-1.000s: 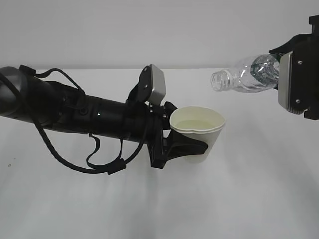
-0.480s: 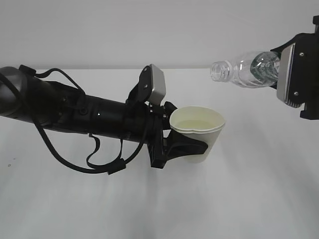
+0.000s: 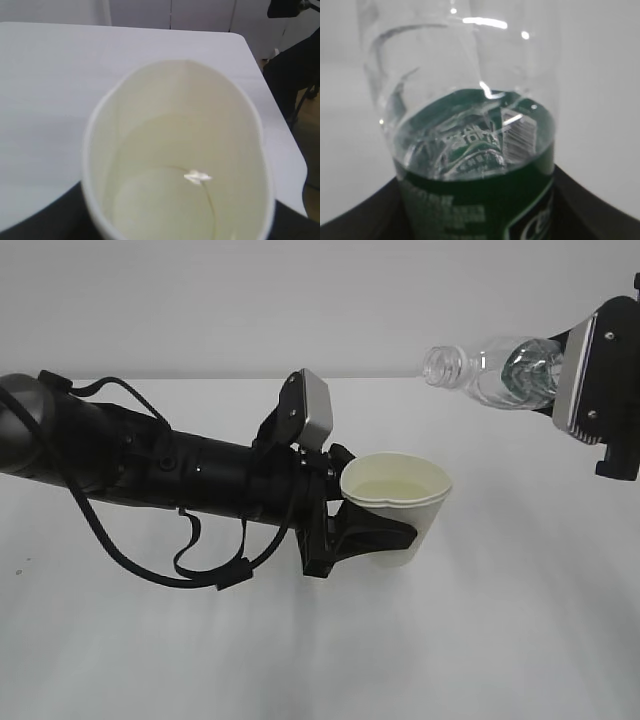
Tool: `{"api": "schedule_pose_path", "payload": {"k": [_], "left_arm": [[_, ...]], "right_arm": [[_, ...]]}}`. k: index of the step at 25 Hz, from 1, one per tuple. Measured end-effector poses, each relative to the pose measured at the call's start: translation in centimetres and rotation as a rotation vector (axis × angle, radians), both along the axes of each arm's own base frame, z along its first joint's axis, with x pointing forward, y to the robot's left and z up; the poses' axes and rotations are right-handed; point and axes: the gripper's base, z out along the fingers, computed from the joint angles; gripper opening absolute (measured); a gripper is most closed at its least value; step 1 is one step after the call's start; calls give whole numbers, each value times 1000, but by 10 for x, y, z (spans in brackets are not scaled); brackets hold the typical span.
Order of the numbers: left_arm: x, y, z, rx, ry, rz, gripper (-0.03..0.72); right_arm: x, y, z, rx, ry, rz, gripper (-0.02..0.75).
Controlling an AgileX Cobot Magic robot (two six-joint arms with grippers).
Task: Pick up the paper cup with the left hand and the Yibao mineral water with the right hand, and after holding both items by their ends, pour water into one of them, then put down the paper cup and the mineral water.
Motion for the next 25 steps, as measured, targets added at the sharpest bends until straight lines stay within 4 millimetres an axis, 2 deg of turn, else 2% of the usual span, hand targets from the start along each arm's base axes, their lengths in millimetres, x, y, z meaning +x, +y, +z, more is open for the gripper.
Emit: {"api": "schedule_pose_path", "payload": {"k": [25], "left_arm": [[2, 1, -2, 19, 26, 31, 426]], "right_arm": [[0, 2, 1, 295, 89, -119, 462]]}}
